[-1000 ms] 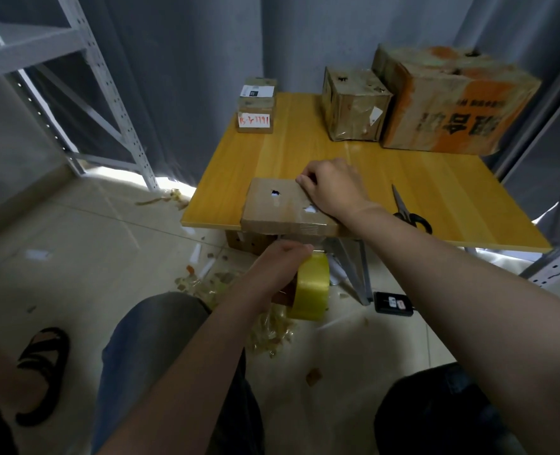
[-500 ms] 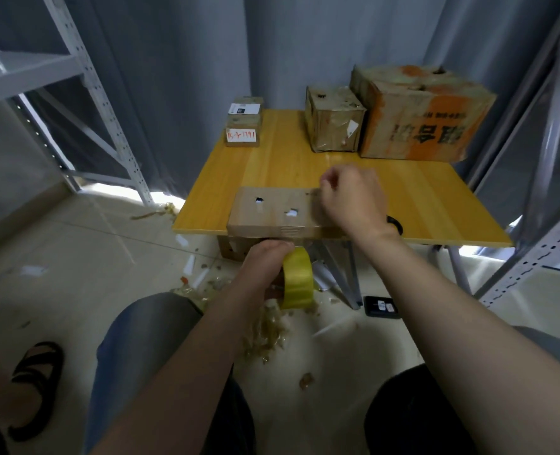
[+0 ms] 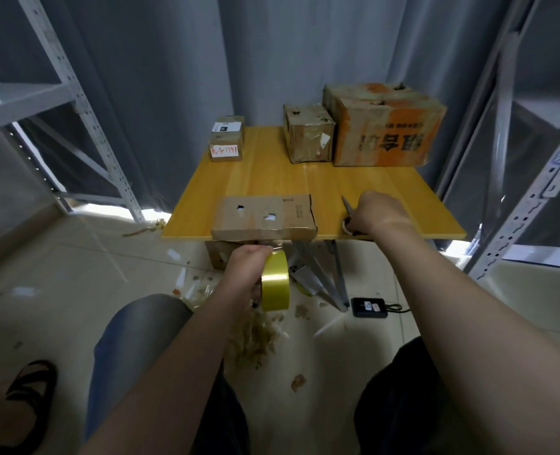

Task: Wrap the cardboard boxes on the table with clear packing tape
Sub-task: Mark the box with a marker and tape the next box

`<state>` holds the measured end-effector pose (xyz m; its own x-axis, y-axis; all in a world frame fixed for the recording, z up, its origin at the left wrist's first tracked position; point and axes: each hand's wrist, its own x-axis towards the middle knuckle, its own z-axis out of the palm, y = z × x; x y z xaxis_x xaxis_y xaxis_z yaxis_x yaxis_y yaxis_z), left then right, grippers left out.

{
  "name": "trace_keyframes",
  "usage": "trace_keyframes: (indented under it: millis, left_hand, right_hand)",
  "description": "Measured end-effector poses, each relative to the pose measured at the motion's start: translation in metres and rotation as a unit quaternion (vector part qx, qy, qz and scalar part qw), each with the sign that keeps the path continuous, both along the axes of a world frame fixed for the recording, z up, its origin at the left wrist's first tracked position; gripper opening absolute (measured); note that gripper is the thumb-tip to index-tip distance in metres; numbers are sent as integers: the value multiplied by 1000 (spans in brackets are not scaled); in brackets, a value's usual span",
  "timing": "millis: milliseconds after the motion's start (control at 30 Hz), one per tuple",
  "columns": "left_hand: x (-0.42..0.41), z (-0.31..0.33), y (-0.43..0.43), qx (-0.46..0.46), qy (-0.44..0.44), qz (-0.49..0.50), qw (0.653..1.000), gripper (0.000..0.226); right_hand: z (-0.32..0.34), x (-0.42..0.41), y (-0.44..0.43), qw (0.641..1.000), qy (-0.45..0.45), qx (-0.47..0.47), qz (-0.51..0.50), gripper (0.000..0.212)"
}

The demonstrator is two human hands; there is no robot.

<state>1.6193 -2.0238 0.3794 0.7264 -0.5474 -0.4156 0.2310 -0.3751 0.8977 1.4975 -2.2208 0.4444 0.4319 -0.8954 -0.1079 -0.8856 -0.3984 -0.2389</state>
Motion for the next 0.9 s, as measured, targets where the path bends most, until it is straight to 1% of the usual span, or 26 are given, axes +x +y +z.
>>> trace_keyframes:
  millis: [67, 133, 233, 300, 367, 433, 500, 533, 567, 633, 700, 733, 767, 800, 833, 900]
  left_hand:
    - [-1, 2, -1, 6, 8, 0, 1000, 18]
    - [-2, 1, -2, 9, 14, 3, 1000, 21]
    - [-3, 3, -3, 4, 24, 6, 1000, 12]
    - [-4, 5, -3, 6, 21, 6, 1000, 10]
    - [-3, 5, -3, 12, 14, 9, 1000, 13]
    - [-4, 7, -1, 20, 17, 11, 1000, 13]
    - [-3, 9, 0, 27, 28, 15, 999, 19]
    - [-3, 10, 0, 28, 34, 12, 999, 22]
    - [-2, 11, 0, 29, 36, 7, 999, 23]
    - [-1, 13, 1, 37, 30, 0, 999, 23]
    - [2, 11, 1, 41, 21, -10, 999, 23]
    - [2, 11, 1, 40, 18, -16, 999, 23]
    - [3, 10, 1, 36, 16, -18, 999, 24]
    - [4, 9, 2, 37, 15, -17, 999, 24]
    - [6, 8, 2, 39, 12, -15, 999, 23]
    - [6, 9, 3, 35, 2, -15, 999, 15]
  right_hand:
    - [-2, -4, 4, 1000, 18, -13, -19, 28]
    - [-3, -6, 8, 999, 30, -10, -30, 31]
    - [-5, -9, 7, 999, 16, -2, -33, 32]
    - [-4, -10, 6, 1000, 2, -10, -28, 34]
    - [-3, -5, 6, 998, -55, 4, -9, 37]
    - [-1, 8, 9, 985, -165, 43, 15, 37]
    - [-1, 27, 17, 951, -287, 105, 41, 33]
    - [0, 37, 24, 925, -342, 155, 56, 29]
    - [0, 46, 32, 892, -390, 217, 77, 22]
    - [-2, 65, 48, 811, -459, 335, 141, 12]
    - [-5, 84, 57, 731, -505, 421, 181, 8]
    - [-7, 94, 60, 704, -519, 448, 184, 8]
    - [-8, 103, 62, 686, -527, 468, 180, 8]
    - [-11, 111, 64, 678, -528, 480, 175, 8]
    - [-13, 117, 64, 680, -522, 485, 174, 8]
    - [-19, 127, 63, 704, -498, 472, 184, 7]
